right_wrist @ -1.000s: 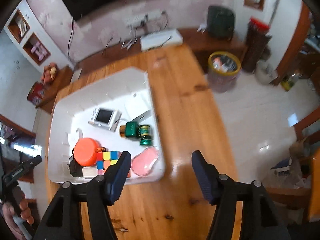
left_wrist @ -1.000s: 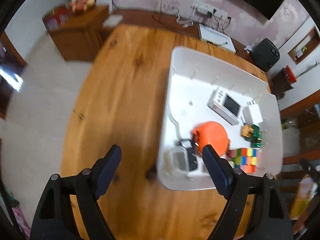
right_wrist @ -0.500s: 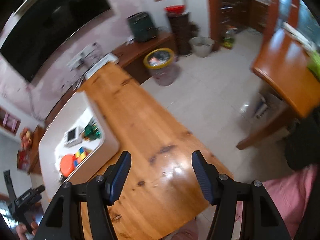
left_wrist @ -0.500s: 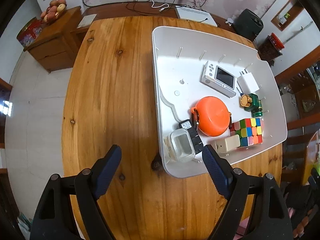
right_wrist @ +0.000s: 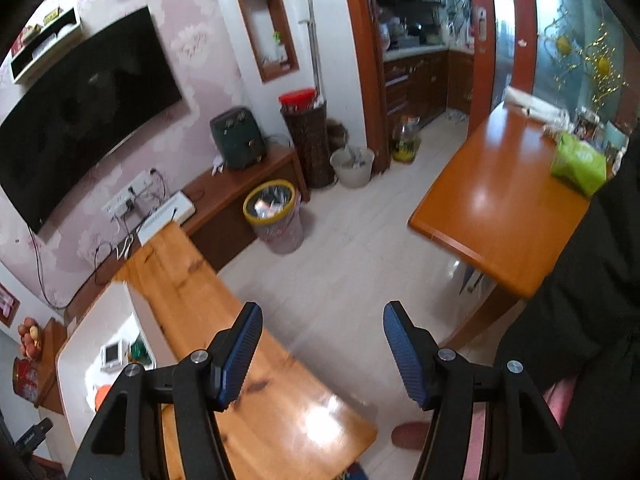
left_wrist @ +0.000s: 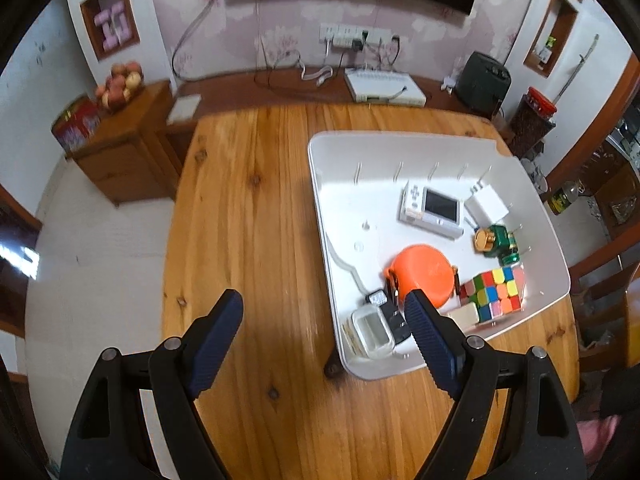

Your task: Organize rigid objects

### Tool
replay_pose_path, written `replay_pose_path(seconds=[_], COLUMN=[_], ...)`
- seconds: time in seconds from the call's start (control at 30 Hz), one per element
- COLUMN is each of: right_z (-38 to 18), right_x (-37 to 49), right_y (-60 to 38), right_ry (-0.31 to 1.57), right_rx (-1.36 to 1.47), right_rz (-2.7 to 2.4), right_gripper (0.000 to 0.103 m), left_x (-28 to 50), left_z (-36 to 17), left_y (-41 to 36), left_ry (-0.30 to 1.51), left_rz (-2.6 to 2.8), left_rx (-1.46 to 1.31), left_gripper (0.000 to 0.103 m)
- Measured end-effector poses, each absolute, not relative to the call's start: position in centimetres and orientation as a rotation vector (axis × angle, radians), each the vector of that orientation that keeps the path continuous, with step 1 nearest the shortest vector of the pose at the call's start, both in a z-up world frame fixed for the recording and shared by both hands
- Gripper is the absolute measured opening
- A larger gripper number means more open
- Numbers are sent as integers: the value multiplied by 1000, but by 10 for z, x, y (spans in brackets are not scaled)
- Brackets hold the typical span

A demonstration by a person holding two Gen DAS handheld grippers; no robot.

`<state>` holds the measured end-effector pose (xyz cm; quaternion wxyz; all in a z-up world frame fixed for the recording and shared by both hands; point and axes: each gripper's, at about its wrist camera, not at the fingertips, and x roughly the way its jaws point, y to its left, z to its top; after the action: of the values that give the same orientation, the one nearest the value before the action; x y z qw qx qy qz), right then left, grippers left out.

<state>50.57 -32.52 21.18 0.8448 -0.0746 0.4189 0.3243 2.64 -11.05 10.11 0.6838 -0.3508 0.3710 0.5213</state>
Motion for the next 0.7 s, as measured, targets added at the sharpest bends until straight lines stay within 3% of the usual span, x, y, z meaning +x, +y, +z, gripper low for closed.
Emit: replay_pose_path(seconds=[0.23, 0.7], right_z=[227, 236], right_x=[529, 526], right_y=[-313, -287], right_ry=[843, 794], right_rx=[-125, -149], right_rz=[713, 824], right_gripper=[64, 64], left_x=[30, 29], left_z=[130, 145], left_y=[-119, -124], left_ry=[749, 676], left_rz=[1241, 1317], left_rx=[-650, -653], left_gripper=[86, 86])
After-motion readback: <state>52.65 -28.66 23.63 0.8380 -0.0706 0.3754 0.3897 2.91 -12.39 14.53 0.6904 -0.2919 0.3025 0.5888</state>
